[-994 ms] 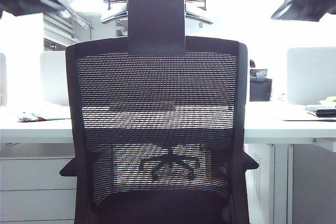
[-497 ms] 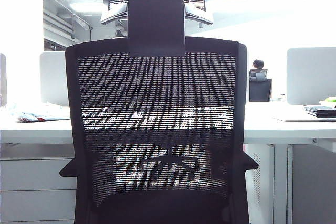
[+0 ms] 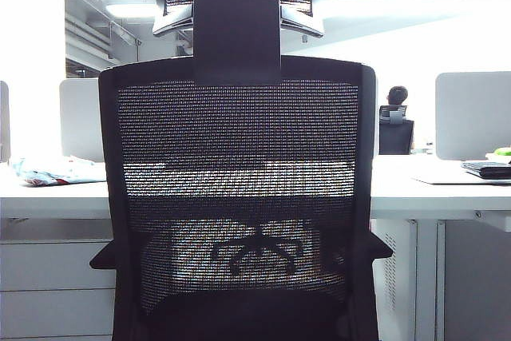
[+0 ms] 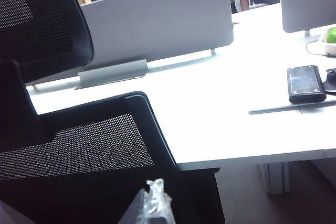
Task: Push the black chair under the table.
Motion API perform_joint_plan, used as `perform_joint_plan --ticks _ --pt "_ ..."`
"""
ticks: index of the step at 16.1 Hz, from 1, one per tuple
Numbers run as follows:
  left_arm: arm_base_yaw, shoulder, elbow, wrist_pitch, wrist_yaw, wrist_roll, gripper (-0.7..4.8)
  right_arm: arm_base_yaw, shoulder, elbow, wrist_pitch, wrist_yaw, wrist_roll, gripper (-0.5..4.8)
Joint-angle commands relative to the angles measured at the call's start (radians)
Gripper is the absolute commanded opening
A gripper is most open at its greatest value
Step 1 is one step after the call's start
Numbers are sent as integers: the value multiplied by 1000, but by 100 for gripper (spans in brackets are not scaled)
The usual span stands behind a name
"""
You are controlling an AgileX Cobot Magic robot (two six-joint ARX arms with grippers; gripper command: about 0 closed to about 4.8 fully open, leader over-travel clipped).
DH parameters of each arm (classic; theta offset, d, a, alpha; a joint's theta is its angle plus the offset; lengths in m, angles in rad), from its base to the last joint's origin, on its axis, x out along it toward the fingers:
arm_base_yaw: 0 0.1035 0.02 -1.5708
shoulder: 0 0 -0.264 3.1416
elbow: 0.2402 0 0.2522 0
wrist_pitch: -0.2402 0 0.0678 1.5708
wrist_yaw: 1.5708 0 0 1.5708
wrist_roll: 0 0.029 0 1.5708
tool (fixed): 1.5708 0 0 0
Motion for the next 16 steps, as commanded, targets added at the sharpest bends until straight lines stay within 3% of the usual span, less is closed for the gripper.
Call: perform_joint_plan --ticks 1,6,8,10,12,16 --pt "0 3 2 3 -1 -2 -5 2 -5 3 11 0 -2 -5" --pt "0 3 2 0 -1 -2 -5 2 -6 3 10 0 -2 -5" --pt "2 -17 2 -11 -55 156 -5 2 -5 3 9 0 -2 -5" --pt "2 -63 -14 -35 -180 243 -5 2 -5 3 6 0 -2 -5" --pt "2 -149 -108 -19 -251 313 -5 2 -6 3 1 0 -2 -5" --pt "0 -313 -337 118 -273 303 -5 2 -5 3 0 0 -2 -5"
